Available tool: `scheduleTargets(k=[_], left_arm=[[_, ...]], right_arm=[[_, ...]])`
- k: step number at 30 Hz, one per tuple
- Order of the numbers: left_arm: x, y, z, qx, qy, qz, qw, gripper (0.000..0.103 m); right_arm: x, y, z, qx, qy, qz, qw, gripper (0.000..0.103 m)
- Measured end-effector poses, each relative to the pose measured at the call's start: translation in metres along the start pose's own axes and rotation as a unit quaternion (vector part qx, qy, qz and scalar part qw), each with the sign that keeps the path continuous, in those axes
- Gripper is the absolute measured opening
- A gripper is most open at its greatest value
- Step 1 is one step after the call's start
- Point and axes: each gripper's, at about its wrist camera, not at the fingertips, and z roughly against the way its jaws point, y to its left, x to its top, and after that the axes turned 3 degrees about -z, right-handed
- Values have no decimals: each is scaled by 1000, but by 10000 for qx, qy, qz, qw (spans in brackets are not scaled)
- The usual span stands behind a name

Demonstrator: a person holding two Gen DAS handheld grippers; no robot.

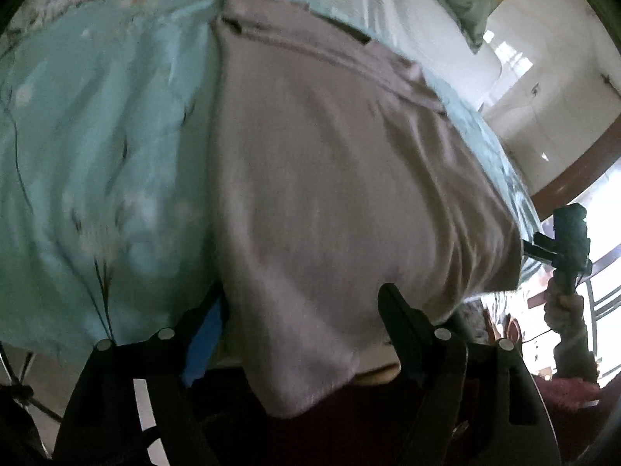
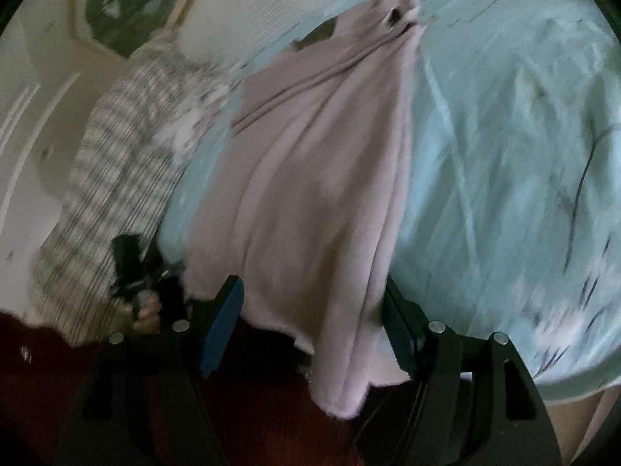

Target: Fold small clothes

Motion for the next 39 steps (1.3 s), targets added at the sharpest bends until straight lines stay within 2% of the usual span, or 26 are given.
scheduleTargets(k=[2,4,7,9,10,11,12,13,14,16,21,24,28,33,39], left_arm=[[-10,3,-7,-5,187,56,9998,69],[-13,4,-10,-35,217,41,9997,69],[-16,5,-10,-95,239,-34,9997,69],[-16,5,-9,-184,290,-69,9994,56],[-15,5,-10,-226,327,-78,9992,43],[-15,4,-14,-228,364,-69,9991,34],[-16,5,-14,-193,375,-77,9991,30],[-15,6,-15,-151,377,-100,9991,22],[-15,7,-15,-106,375,-135,9991,15],[-16,7,-13,-53,334,-172,9993,8],[-10,4,8,-283,-13,-60,9996,5],[1,-1,30,-452,-391,-20,9982,4],[33,-9,56,-628,-1065,41,9923,4],[92,-18,69,-645,-1879,57,9800,4],[173,-19,61,-249,-2235,62,9744,4]], right_arm=[[-7,-2,-5,58,150,38,9999,70],[-11,-5,-13,37,313,89,9995,70],[-12,-7,-17,135,273,84,9995,70],[-12,-4,-19,117,265,157,9995,70],[-12,-1,-21,69,292,234,9993,61],[-13,2,-24,3,389,315,9987,51],[-15,4,-28,-80,503,369,9980,32],[-18,7,-35,-224,640,442,9967,23],[-20,9,-39,-300,712,511,9957,23],[-22,13,-39,-158,641,562,9962,18],[-9,23,-16,560,-70,511,9971,13],[7,31,-1,924,-521,503,9931,12],[34,42,11,1169,-986,536,9868,12],[83,38,14,968,-1595,372,9817,11],[160,21,10,370,-2144,-6,9761,9]])
